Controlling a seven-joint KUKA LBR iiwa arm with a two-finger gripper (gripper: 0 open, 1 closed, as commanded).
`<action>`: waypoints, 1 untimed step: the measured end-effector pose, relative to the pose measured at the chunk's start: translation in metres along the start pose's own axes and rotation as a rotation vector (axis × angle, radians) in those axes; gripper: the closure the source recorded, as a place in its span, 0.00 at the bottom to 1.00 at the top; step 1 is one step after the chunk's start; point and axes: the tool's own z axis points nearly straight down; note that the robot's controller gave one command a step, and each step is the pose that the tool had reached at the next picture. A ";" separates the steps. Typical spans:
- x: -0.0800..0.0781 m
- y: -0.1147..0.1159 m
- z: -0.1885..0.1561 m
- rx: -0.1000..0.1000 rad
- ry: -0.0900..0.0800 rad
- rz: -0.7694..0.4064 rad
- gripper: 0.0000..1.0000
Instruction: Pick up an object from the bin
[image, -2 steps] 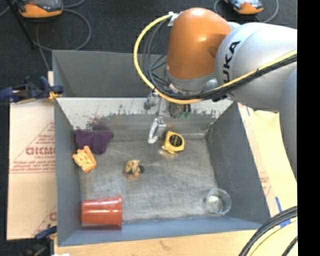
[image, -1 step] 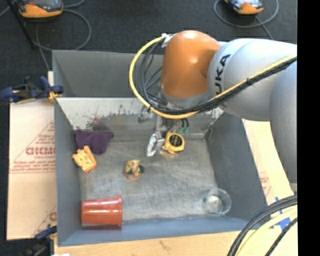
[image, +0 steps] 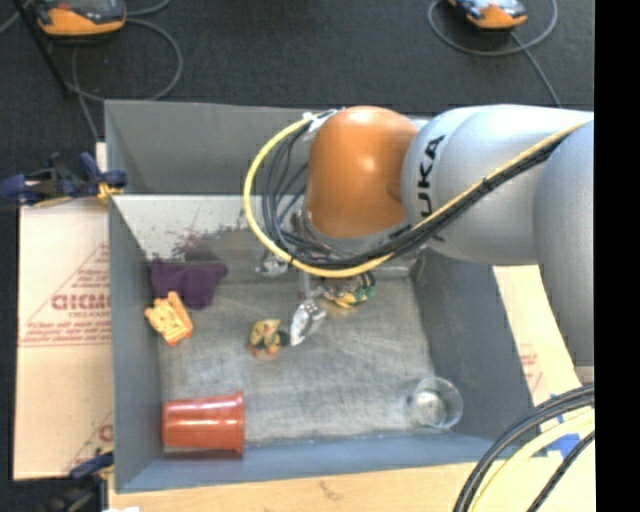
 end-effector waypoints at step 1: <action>0.000 -0.011 0.020 0.000 0.000 -0.093 0.00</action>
Offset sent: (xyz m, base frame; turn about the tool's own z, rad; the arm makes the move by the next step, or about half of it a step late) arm 0.0047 -0.0101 -0.0930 -0.1549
